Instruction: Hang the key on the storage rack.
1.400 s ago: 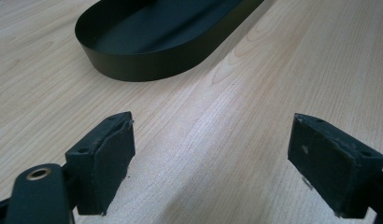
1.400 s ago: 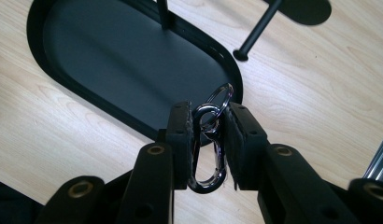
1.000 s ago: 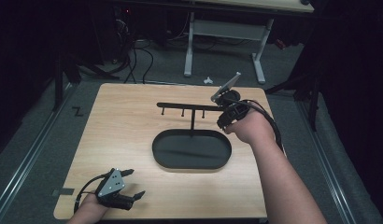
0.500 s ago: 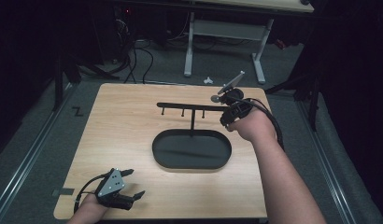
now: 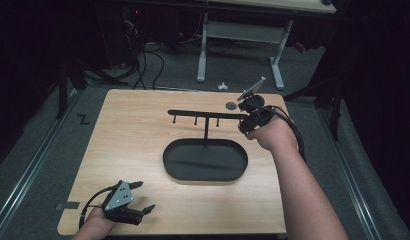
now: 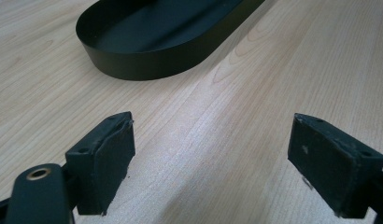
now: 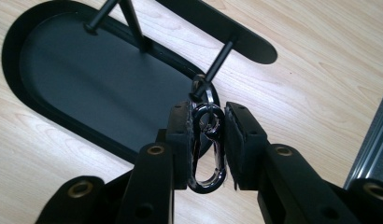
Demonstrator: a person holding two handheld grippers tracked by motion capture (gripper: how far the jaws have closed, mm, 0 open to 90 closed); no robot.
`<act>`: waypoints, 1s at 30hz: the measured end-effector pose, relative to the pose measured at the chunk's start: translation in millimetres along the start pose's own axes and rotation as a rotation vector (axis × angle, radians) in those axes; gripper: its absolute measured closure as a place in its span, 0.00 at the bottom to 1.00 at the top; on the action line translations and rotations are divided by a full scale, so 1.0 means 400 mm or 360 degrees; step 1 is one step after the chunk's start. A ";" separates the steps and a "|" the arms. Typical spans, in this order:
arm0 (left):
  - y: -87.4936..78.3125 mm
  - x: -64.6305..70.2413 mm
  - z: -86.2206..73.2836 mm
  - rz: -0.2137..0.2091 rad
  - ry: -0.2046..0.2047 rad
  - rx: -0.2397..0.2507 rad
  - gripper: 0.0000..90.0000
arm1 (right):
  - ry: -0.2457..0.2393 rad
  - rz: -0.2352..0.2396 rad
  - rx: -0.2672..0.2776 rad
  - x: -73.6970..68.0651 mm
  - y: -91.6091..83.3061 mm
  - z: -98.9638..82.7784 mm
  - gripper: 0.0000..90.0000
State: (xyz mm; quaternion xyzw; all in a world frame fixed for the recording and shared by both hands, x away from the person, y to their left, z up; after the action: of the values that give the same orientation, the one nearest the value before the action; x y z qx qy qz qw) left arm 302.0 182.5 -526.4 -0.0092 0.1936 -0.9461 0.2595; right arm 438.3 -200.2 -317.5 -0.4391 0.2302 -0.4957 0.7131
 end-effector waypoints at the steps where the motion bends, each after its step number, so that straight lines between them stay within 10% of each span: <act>1: 0.000 0.000 0.000 -0.0001 0.0000 0.0000 0.17 | 0.0002 -0.0004 -0.0003 0.001 0.000 0.000 0.81; 30: -0.001 0.001 -0.001 0.0000 -0.0002 0.0008 0.17 | 0.0052 -0.0062 0.0042 0.018 0.011 -0.003 0.77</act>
State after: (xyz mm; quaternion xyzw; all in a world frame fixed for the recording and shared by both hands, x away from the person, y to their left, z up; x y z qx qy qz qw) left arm 301.4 182.8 -526.5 -0.0090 0.1910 -0.9466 0.2596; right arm 442.5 -206.6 -321.1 -0.4259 0.2266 -0.5196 0.7052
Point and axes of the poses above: each handheld gripper's, and its own axes: y roughly forward along the jaws, z roughly out of its top, x roughly to its right, the point moved 1 cm from there along y, roughly forward along the jaws, and after that the axes turned 11 degrees about x, right-handed, at the moved point
